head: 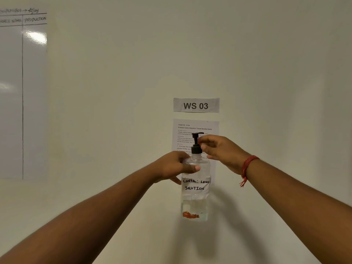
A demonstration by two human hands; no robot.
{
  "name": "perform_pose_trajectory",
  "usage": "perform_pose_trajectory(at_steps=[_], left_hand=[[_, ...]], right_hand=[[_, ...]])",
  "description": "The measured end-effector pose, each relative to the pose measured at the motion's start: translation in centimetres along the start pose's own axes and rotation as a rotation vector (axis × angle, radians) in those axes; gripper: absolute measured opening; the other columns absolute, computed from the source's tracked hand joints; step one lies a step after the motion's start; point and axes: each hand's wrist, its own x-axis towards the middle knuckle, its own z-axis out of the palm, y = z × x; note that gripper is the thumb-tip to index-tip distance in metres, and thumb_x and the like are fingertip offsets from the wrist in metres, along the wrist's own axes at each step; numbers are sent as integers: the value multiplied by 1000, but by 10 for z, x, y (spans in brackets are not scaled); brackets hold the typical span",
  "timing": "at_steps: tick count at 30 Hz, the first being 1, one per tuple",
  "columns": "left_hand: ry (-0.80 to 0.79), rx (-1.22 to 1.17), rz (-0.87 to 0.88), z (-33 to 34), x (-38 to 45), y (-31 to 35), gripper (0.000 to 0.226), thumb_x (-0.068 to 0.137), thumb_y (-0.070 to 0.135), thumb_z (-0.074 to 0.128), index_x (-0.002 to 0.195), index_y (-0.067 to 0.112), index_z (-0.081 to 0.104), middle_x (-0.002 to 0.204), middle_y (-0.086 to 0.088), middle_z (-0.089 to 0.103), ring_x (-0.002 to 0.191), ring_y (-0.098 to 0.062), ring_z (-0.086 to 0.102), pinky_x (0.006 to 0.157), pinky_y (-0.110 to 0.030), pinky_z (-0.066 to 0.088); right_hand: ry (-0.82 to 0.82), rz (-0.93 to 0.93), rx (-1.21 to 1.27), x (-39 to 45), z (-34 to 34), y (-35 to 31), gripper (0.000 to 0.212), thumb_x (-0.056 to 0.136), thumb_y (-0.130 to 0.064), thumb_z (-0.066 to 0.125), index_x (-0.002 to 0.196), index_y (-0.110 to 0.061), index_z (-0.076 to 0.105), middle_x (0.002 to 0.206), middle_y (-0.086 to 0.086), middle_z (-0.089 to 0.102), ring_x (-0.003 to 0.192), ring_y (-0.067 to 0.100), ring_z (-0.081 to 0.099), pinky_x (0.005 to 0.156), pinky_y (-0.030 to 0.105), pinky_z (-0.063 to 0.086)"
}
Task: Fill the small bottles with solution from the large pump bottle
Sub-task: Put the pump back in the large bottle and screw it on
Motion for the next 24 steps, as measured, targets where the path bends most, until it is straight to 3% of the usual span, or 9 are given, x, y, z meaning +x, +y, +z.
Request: perform_pose_trajectory(at_steps=[7, 12, 17, 20, 24], left_hand=[[-4, 13, 4, 1, 3, -1, 29, 93, 33, 73, 116, 23, 60, 107, 6, 70, 100, -12, 69, 77, -36, 65], [-4, 20, 1, 2, 5, -3, 31, 92, 34, 73, 117, 21, 61, 108, 4, 70, 100, -13, 70, 78, -37, 65], [-2, 25, -10, 3, 6, -6, 39, 91, 34, 74, 124, 17, 61, 113, 0, 70, 104, -18, 70, 82, -43, 64], [-13, 20, -4, 4, 7, -6, 37, 92, 34, 73, 125, 20, 60, 115, 0, 70, 106, -18, 70, 84, -45, 64], [-34, -3, 8, 6, 8, -6, 37, 93, 33, 72, 126, 21, 61, 116, 0, 71, 106, -17, 70, 83, -44, 64]], right_hand=[[-14, -20, 23, -3, 7, 1, 27, 97, -12, 59, 110, -33, 70, 112, -5, 73, 108, 13, 67, 99, 38, 53], [16, -5, 9, 3, 9, 9, 25, 91, -15, 68, 117, -18, 65, 114, 5, 70, 110, 20, 65, 101, 42, 52], [45, -12, 90, 4, 17, 15, 22, 86, -10, 74, 102, -11, 58, 100, 8, 67, 97, 22, 67, 97, 43, 54], [76, -19, 72, 3, 20, 16, 31, 80, -18, 81, 95, -14, 54, 94, 9, 67, 90, 23, 68, 92, 46, 56], [71, -29, -10, 4, 22, 18, 37, 80, -30, 80, 109, -22, 60, 107, 4, 70, 101, 21, 67, 95, 42, 55]])
